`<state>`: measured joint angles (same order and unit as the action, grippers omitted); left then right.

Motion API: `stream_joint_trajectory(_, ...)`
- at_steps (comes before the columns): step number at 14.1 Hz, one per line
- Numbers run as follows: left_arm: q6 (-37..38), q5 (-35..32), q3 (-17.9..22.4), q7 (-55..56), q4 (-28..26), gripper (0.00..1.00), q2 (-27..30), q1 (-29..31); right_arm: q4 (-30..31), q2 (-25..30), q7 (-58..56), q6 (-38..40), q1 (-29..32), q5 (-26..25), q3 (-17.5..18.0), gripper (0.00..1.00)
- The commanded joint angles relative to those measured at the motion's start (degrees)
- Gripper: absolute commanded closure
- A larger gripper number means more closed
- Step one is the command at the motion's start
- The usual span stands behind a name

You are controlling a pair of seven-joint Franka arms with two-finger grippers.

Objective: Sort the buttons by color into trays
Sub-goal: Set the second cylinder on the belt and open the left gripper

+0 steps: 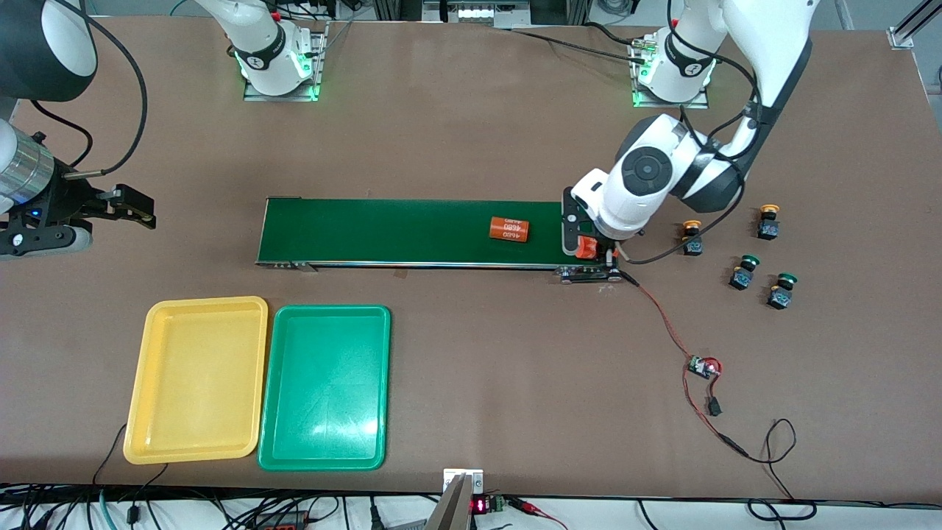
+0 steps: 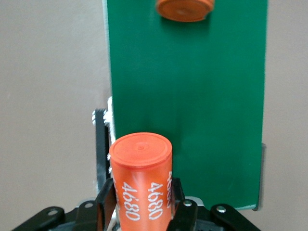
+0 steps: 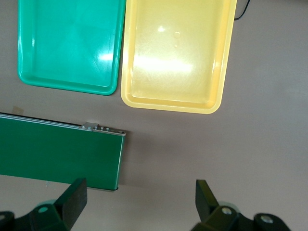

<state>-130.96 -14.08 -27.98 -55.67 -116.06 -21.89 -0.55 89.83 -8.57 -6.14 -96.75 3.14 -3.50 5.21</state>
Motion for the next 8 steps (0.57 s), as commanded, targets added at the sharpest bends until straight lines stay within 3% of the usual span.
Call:
stream_joint_trajectory(1, -0.08, -1.3, -0.4, -1.64, 0.13, 1.0, 0.18, -0.51, 0.0, 0.39, 0.61, -0.1, -0.06, -0.81, 0.15, 0.0)
stream_joint_trajectory(8, 4.58, -1.21, -1.02, 1.25, -0.31, 1.0, 0.53, -0.51, 0.0, 0.39, 0.61, -0.1, 0.03, -0.81, 0.15, 0.0)
